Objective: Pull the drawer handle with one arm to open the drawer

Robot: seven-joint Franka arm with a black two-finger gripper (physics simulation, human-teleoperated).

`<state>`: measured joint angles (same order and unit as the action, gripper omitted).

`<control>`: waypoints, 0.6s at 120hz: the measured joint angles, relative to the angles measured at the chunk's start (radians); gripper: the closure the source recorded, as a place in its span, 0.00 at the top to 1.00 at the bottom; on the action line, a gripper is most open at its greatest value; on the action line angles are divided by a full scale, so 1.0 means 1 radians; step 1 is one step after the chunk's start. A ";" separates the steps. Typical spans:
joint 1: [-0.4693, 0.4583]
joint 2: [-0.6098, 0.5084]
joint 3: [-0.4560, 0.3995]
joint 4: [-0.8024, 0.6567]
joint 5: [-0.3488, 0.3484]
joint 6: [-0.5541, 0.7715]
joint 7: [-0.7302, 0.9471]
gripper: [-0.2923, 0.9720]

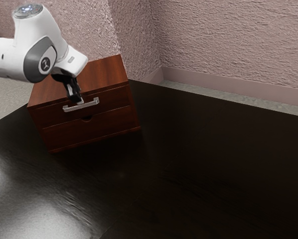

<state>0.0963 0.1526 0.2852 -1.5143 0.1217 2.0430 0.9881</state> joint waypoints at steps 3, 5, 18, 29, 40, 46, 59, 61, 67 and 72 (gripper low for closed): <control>-0.001 0.006 0.001 0.000 0.003 0.001 -0.003 0.44; -0.001 0.010 0.001 0.000 0.004 0.001 -0.005 0.44; -0.011 0.040 0.001 0.003 0.011 0.011 -0.018 0.42; -0.012 0.052 0.002 0.003 0.014 0.017 -0.026 0.40; -0.012 0.058 0.004 0.002 0.016 0.036 -0.034 0.38; -0.014 0.059 0.017 0.002 0.017 0.045 -0.037 0.38; -0.014 0.061 0.034 0.001 0.019 0.057 -0.044 0.37; -0.014 0.061 0.036 0.000 0.019 0.058 -0.045 0.37; -0.014 0.065 0.039 0.000 0.019 0.062 -0.048 0.36; -0.015 0.068 0.041 0.000 0.019 0.064 -0.050 0.36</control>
<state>0.0816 0.2204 0.3260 -1.5143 0.1410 2.1074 0.9381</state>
